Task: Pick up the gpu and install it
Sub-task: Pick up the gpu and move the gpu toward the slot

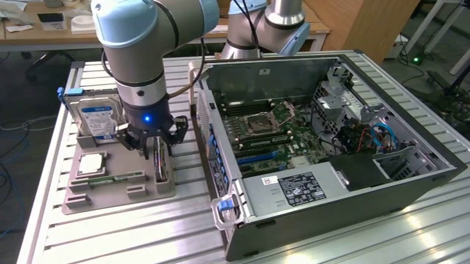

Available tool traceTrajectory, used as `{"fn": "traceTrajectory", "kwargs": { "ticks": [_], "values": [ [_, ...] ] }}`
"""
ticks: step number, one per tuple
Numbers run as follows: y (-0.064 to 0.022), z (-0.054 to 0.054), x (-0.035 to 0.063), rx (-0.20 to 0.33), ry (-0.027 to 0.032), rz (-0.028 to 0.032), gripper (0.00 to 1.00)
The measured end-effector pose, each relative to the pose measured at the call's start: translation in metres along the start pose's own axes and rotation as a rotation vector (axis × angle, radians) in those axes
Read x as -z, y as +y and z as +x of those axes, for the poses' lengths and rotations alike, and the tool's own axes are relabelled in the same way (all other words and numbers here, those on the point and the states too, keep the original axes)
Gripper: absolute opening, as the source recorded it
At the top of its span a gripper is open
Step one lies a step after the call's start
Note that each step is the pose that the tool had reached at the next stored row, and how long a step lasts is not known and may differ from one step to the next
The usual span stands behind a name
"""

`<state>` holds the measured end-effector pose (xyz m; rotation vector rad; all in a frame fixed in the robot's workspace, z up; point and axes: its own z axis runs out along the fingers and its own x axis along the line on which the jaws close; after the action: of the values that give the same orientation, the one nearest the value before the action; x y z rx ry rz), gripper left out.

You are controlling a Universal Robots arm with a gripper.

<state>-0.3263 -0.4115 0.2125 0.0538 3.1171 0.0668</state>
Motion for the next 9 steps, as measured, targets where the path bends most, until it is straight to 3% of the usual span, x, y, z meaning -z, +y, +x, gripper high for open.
{"fn": "traceTrajectory", "kwargs": {
  "ticks": [3,6,9],
  "values": [
    [-0.0001,0.0,0.0001,0.0,0.0001,0.0001,0.53],
    [-0.0001,0.0,0.0,0.0,0.0,0.0001,0.4],
    [-0.0001,0.0,0.0,0.0,0.0,0.0001,0.4]
  ]
}}
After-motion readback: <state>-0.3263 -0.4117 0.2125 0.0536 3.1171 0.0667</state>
